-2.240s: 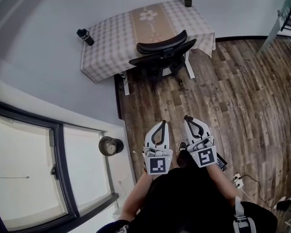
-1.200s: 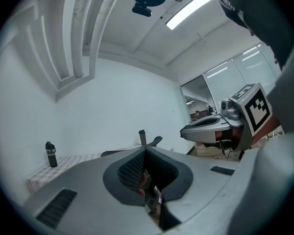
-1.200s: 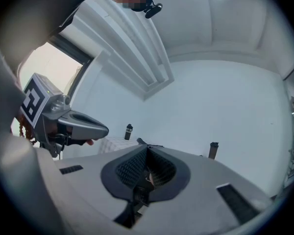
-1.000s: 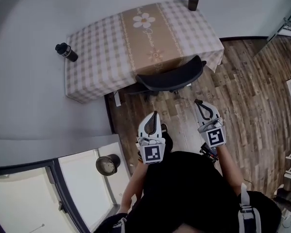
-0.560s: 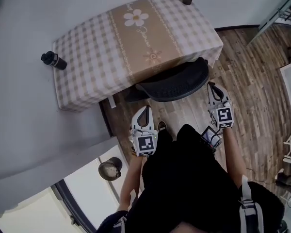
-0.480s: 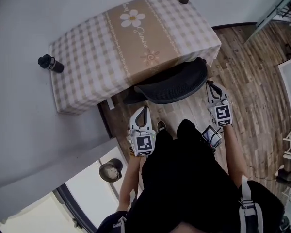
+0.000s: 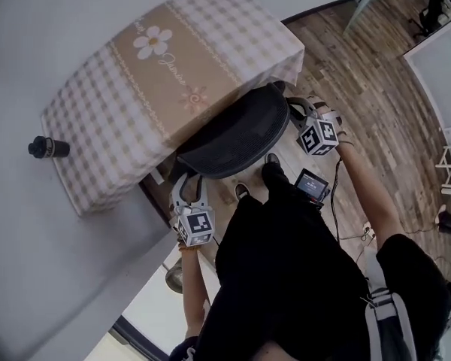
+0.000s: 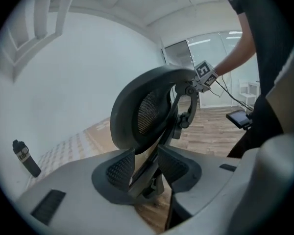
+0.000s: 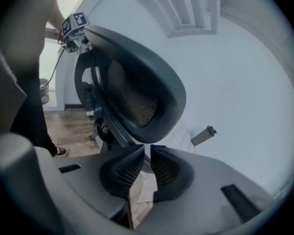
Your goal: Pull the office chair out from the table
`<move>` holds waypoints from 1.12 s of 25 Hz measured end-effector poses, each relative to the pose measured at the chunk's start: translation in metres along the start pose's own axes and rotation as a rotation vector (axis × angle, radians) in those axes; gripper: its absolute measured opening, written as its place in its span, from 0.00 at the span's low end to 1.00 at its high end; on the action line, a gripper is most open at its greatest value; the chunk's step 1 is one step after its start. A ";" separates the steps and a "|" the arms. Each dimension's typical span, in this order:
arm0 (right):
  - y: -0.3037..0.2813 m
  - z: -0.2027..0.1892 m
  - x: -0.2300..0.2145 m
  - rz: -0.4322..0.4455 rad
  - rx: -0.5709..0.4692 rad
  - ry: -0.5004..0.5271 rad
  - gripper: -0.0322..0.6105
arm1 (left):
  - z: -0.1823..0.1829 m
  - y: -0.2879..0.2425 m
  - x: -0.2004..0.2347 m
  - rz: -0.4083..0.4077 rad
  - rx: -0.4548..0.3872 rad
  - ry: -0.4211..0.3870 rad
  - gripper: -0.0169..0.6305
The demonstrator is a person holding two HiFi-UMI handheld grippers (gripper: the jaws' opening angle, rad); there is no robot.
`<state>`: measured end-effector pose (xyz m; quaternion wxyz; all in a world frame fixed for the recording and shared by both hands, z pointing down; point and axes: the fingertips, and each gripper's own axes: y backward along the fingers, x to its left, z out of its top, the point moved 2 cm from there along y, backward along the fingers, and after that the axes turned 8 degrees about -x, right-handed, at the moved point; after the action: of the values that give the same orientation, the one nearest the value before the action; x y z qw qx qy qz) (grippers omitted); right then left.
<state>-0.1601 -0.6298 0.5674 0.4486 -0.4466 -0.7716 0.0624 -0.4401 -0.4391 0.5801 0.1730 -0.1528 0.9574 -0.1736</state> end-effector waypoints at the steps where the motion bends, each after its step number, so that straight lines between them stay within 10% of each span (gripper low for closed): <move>1: -0.004 -0.002 -0.001 0.032 0.002 0.047 0.14 | -0.003 -0.003 0.001 -0.007 0.013 -0.042 0.27; 5: -0.020 -0.010 0.008 0.177 0.012 0.239 0.20 | -0.015 -0.013 -0.002 -0.047 0.063 -0.178 0.27; 17: -0.045 -0.038 0.021 0.566 0.050 0.477 0.31 | -0.030 -0.021 -0.008 -0.125 0.151 -0.231 0.33; 28: -0.071 -0.035 0.030 0.525 0.027 0.373 0.31 | -0.035 -0.039 -0.014 -0.154 0.157 -0.231 0.33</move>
<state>-0.1845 -0.6600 0.6429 0.5568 -0.6280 -0.5338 0.1031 -0.4321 -0.4593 0.6300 0.2794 -0.2309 0.9001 -0.2419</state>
